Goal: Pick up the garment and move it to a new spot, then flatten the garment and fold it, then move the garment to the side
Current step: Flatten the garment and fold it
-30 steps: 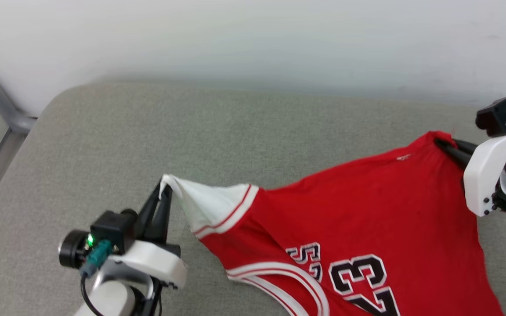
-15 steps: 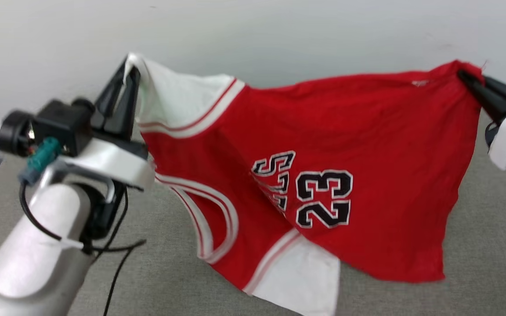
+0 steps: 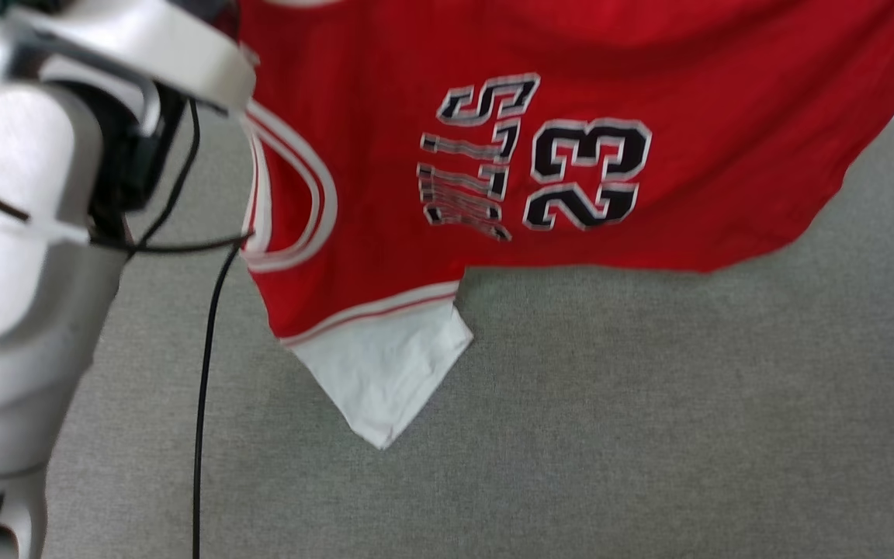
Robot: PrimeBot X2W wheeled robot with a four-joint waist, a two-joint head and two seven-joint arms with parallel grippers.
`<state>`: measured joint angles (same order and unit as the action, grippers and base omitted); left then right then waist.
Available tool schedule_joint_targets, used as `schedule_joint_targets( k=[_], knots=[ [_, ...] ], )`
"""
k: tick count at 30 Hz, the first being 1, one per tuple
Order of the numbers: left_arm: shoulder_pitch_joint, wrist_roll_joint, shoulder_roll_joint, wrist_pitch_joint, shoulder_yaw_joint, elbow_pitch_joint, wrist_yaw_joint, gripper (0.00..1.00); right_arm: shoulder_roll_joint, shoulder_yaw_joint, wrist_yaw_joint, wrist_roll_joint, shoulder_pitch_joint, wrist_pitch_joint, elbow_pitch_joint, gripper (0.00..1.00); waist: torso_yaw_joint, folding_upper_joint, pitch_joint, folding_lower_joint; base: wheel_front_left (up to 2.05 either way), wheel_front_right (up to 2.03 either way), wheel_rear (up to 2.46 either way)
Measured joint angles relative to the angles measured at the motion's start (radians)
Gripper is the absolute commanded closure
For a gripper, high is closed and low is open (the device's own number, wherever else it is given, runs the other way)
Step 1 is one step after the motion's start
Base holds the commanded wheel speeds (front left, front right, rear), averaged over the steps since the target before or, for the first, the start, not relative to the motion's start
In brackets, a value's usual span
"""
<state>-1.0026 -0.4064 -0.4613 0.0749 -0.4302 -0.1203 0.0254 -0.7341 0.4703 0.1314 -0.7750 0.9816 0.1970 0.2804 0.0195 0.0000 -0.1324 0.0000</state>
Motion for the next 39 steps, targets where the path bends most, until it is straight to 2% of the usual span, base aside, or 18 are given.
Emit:
schedule_joint_targets(
  k=[5, 11, 19, 20, 22, 26, 31, 39],
  knots=[
    [-0.196, 0.017, 0.026, -0.003, -0.005, -0.095, -0.037, 1.00, 0.021, -0.040, 0.000, 0.068, 0.144, 0.031, 0.018, 1.00, -0.005, 0.0000, -0.091, 0.0001, 0.00, 0.00, 0.00],
    [-0.423, 0.051, 0.049, 0.009, -0.014, -0.226, -0.078, 1.00, 0.061, -0.041, 0.000, 0.145, 0.337, 0.049, 0.092, 1.00, -0.011, 0.0000, -0.207, 0.0002, 0.00, 0.00, 0.00],
    [-0.710, 0.084, 0.078, 0.066, -0.032, -0.420, -0.116, 1.00, 0.118, -0.016, 0.000, 0.210, 0.588, 0.013, 0.223, 1.00, -0.021, 0.0000, -0.328, 0.0003, 0.00, 0.00, 0.00],
    [-0.795, 0.088, 0.090, 0.093, -0.033, -0.490, -0.123, 1.00, 0.134, -0.004, 0.000, 0.225, 0.666, -0.010, 0.276, 1.00, -0.024, -0.0001, -0.355, 0.0003, 0.00, 0.00, 0.00],
    [-0.834, 0.088, 0.096, 0.108, -0.036, -0.530, -0.129, 1.00, 0.143, 0.011, 0.000, 0.233, 0.712, -0.024, 0.313, 1.00, -0.025, -0.0001, -0.369, 0.0003, 0.00, 0.00, 0.00],
    [-0.879, 0.084, 0.109, 0.134, -0.042, -0.594, -0.137, 1.00, 0.151, 0.052, 0.000, 0.241, 0.771, -0.063, 0.373, 1.00, -0.022, -0.0001, -0.393, 0.0003, 0.00, 0.00, 0.00],
    [-0.862, 0.075, 0.110, 0.159, -0.051, -0.646, -0.140, 1.00, 0.152, 0.111, 0.000, 0.205, 0.784, -0.094, 0.441, 1.00, -0.016, -0.0001, -0.421, 0.0002, 0.00, 0.00, 0.00],
    [-0.640, 0.038, 0.088, 0.184, -0.081, -0.630, -0.149, 1.00, 0.149, 0.272, 0.000, 0.066, 0.631, -0.185, 0.463, 1.00, -0.017, -0.0001, -0.421, 0.0001, 0.00, 0.00, 0.00]
  ],
)
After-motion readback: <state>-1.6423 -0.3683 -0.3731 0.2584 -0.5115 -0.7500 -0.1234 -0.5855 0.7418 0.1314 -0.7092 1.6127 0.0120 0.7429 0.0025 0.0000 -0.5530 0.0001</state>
